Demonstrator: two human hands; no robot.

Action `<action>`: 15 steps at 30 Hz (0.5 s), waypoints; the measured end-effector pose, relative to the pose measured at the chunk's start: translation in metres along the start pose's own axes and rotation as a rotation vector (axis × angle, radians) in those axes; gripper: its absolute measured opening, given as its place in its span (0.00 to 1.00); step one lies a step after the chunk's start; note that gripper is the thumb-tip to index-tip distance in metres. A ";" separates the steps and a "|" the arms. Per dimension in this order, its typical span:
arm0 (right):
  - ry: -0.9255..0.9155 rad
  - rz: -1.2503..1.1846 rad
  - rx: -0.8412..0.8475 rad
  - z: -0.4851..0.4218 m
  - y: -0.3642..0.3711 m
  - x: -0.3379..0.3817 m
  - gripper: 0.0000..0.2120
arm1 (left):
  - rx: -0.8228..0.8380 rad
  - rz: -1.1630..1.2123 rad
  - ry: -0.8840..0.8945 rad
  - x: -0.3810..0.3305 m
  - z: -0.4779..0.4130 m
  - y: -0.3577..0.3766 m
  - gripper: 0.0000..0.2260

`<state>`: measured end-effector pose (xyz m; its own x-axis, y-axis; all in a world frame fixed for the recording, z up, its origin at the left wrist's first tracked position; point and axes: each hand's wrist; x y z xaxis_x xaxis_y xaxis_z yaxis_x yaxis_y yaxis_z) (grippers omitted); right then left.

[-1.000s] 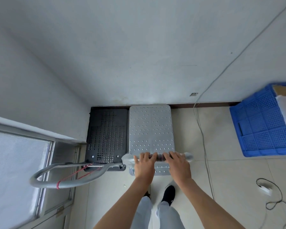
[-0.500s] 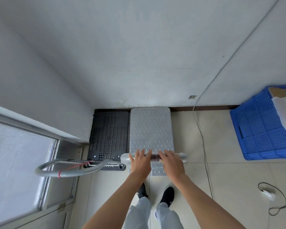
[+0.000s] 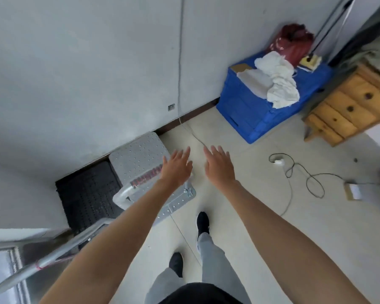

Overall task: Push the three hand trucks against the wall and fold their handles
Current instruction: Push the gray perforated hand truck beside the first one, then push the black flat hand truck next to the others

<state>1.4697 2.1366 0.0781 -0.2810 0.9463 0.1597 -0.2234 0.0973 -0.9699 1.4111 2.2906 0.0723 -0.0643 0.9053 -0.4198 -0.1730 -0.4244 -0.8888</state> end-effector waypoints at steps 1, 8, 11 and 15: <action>0.049 -0.010 -0.021 0.016 -0.003 -0.013 0.24 | -0.006 -0.016 0.064 -0.014 0.000 0.000 0.26; 0.392 -0.097 -0.089 0.151 -0.014 -0.114 0.25 | 0.121 -0.121 0.362 -0.137 0.022 0.033 0.28; 0.589 -0.138 -0.076 0.219 -0.018 -0.178 0.26 | 0.219 -0.196 0.534 -0.211 0.044 0.068 0.28; 0.838 -0.226 -0.143 0.323 -0.031 -0.278 0.26 | 0.297 -0.251 0.766 -0.331 0.072 0.117 0.28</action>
<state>1.2533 1.7709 0.1230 0.5459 0.8091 0.2175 -0.0556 0.2941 -0.9542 1.3410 1.9425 0.1206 0.6729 0.6665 -0.3208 -0.3503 -0.0949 -0.9318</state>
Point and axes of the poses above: each hand's wrist, its own z-axis away from the middle knuckle, its own y-axis out of the palm, x = y × z, and after that the axes turned 12 degrees about y, right-handed
